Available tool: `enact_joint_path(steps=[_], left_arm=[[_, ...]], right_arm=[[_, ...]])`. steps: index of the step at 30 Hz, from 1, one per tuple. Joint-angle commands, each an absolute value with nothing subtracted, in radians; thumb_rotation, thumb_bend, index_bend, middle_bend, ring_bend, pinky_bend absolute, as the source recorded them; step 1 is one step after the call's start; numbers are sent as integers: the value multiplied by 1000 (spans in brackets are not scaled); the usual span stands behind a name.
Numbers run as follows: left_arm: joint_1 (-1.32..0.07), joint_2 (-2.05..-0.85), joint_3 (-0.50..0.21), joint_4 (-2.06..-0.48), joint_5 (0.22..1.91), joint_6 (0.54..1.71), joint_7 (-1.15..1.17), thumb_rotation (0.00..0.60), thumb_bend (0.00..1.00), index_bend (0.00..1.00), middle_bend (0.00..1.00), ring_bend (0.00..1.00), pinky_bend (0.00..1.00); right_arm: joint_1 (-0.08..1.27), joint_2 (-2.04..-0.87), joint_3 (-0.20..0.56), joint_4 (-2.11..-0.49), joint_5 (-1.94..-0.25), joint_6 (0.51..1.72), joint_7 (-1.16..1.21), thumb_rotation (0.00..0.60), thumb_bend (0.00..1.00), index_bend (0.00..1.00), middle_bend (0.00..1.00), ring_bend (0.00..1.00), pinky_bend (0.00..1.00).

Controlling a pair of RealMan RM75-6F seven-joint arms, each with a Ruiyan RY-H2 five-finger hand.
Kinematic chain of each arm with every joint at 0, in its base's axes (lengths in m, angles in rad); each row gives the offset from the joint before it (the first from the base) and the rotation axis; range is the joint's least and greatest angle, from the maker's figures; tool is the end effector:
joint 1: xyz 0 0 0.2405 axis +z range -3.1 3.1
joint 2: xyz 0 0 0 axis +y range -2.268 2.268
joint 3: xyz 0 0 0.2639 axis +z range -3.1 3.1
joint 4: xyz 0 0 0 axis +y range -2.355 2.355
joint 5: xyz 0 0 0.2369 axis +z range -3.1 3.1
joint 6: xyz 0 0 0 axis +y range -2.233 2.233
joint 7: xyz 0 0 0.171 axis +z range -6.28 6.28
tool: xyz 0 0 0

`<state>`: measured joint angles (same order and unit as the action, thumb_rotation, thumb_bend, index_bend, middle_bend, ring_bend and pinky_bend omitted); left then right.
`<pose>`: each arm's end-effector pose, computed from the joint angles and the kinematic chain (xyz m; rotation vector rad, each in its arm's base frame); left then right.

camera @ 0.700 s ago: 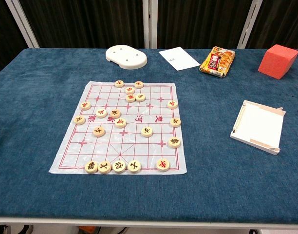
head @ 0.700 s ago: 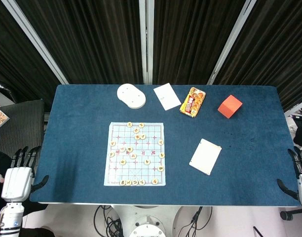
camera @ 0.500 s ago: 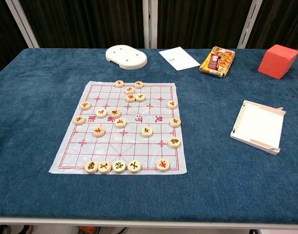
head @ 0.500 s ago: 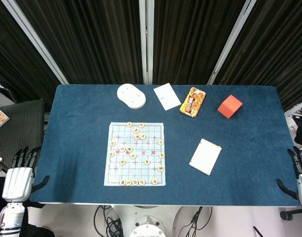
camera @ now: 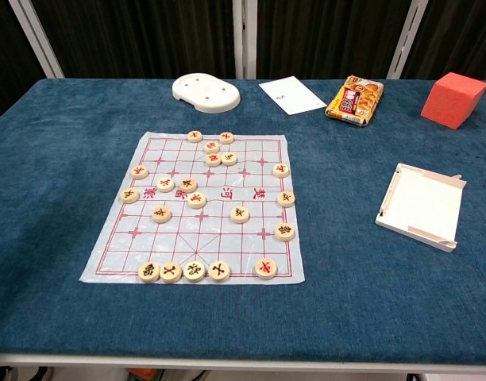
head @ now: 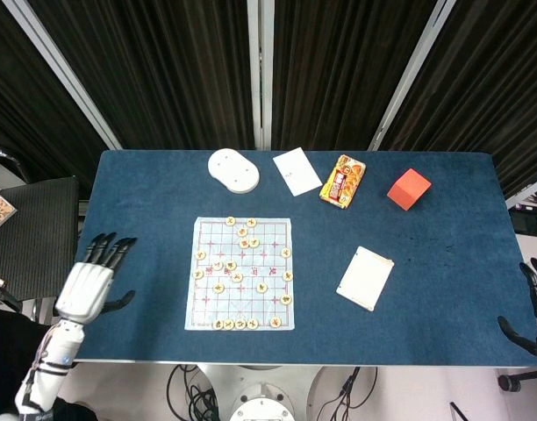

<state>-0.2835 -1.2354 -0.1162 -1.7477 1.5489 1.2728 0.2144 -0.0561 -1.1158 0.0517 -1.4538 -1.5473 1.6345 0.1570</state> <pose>-0.2250 0.2688 0.0641 -1.6699 -0.8519 -1.0360 -0.3684 -0.1616 0.1768 1.2717 -0.8440 0.9184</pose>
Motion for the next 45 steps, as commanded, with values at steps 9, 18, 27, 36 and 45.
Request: enact_joint_path(steps=[9, 18, 27, 36, 45], left_arm=[[-648, -1496, -247, -1518, 1351, 871, 148, 600, 206, 127, 105, 0, 56], [-739, -1663, -232, -1275, 1306, 804, 80, 600, 210, 182, 110, 0, 64], [-745, -1708, -209, -1231, 1297, 819, 14, 600, 209, 254, 111, 0, 62], [-767, -1749, -201, -1178, 1291, 817, -13, 600, 210, 357, 118, 0, 63], [-783, -1793, -187, -1106, 1290, 807, -41, 600, 209, 410, 121, 0, 62]], right_arm=[[-73, -1120, 52, -1419, -1537, 1650, 203, 600, 129, 0, 0, 0, 0], [-74, -1125, 55, -1394, -1528, 1640, 231, 600, 128, 0, 0, 0, 0], [-76, -1131, 57, -1370, -1515, 1627, 247, 600, 129, 0, 0, 0, 0], [-76, -1134, 55, -1363, -1515, 1621, 246, 600, 129, 0, 0, 0, 0], [-76, -1133, 58, -1352, -1502, 1609, 254, 600, 129, 0, 0, 0, 0]])
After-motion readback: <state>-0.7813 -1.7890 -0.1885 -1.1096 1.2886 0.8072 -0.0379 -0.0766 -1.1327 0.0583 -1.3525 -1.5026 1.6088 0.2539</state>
